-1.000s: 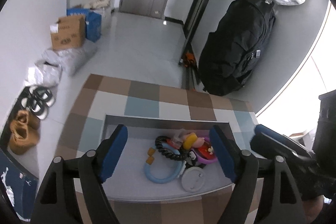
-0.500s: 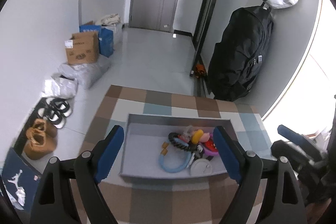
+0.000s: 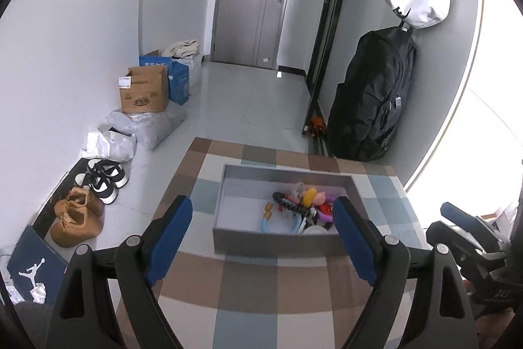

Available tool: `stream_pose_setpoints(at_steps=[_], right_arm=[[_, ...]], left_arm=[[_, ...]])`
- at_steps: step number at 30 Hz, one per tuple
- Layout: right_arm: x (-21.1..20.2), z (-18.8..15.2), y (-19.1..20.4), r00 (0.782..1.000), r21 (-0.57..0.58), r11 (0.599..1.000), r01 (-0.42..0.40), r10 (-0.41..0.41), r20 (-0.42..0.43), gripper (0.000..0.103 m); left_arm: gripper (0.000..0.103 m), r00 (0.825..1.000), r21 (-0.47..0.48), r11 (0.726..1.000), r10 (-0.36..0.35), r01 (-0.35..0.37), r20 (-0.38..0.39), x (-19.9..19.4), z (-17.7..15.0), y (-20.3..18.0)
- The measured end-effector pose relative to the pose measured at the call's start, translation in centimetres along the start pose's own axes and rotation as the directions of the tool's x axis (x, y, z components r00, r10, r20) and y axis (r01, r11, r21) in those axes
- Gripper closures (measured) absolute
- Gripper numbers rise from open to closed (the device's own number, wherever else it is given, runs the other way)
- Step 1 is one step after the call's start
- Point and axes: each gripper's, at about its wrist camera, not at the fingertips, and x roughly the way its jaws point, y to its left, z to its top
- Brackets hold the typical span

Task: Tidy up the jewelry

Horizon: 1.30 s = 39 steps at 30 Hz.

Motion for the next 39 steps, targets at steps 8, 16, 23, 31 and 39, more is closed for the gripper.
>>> stream_pose_setpoints(at_steps=[8,16,23,31,39], right_arm=[[-1.3,-1.6,0.8,0.999,-0.019,1.0,0.023,-0.022,0.025,0.0],[-0.1,-2.4,0.2,0.999,0.01,0.999,0.035,-0.034,-0.033,0.0],[-0.4,-2.3,0.4,0.999,-0.005,0.999,0.036,-0.036,-0.018,0.0],[-0.5,-2.4,0.7,0.999,-0.013,0.999,0.031,-0.032,-0.018,0.0],[-0.6,-2.2,0.7,0.999,-0.007,0.999,0.034,-0.034,-0.015,0.0]], left_arm=[[0.018,1.0,0.003,1.0,0.011,-0.011,0.024,-0.8,-1.2,-0.1],[0.018,0.999,0.02,0.999,0.029,-0.029,0.024,-0.6,-1.8,-0.4],[0.018,0.999,0.029,0.999,0.024,-0.025,0.029,-0.6,-1.9,-0.7],[0.018,0.999,0.029,0.999,0.017,-0.017,0.032,-0.7,-1.9,-0.8],[0.018,1.0,0.031,0.999,0.013,-0.014,0.025,-0.7,-2.1,-1.0]])
